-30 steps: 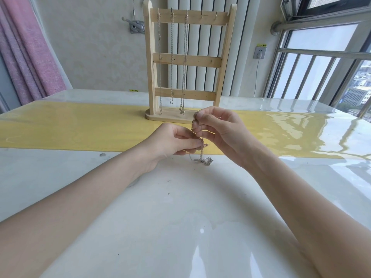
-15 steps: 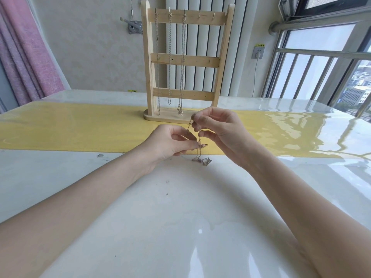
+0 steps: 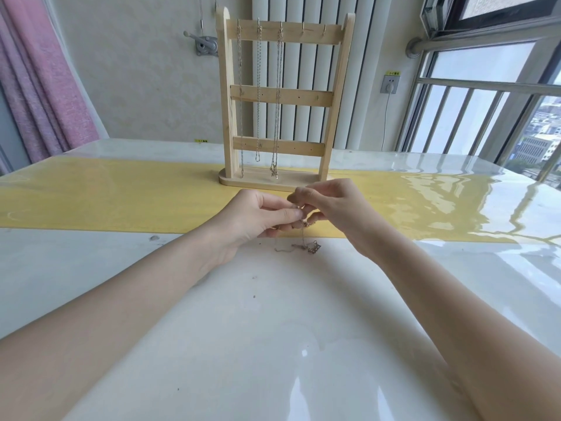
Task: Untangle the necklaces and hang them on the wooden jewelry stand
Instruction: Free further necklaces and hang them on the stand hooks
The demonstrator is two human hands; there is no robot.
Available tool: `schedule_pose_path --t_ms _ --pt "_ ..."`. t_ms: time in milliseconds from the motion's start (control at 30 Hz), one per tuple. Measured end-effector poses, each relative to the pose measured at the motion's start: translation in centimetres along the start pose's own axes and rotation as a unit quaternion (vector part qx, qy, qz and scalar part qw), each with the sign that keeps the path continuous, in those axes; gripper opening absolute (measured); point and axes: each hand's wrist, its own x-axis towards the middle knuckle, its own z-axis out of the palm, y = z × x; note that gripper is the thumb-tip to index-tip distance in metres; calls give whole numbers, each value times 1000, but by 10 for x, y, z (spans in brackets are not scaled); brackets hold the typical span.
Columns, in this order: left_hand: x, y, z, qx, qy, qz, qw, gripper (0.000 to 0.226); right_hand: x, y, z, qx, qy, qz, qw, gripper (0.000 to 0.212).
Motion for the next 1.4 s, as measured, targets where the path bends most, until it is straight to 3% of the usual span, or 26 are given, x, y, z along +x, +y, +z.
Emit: schedule_pose_path --t_ms 133,367,800,1033,1267,1400 --pt "1 0 -3 -9 18 1 1000 5 0 -1 -5 39 34 -12 999 13" --pt "1 1 -10 22 7 -11 1000 6 -4 -5 -14 32 -67 -55 996 14" --pt "-2 5 -24 153 -129 -86 976 8 -8 -9 -6 -176 -181 -82 964 20" --pt "-2 5 -25 171 -142 -89 971 10 -9 -8 3 -220 -174 -89 956 11" --pt "0 7 -27 146 -111 -61 981 11 -7 -3 2 -162 -133 -73 975 19" --pt "1 7 -27 136 -65 -39 988 5 -7 1 -1 -18 -133 -20 991 20"
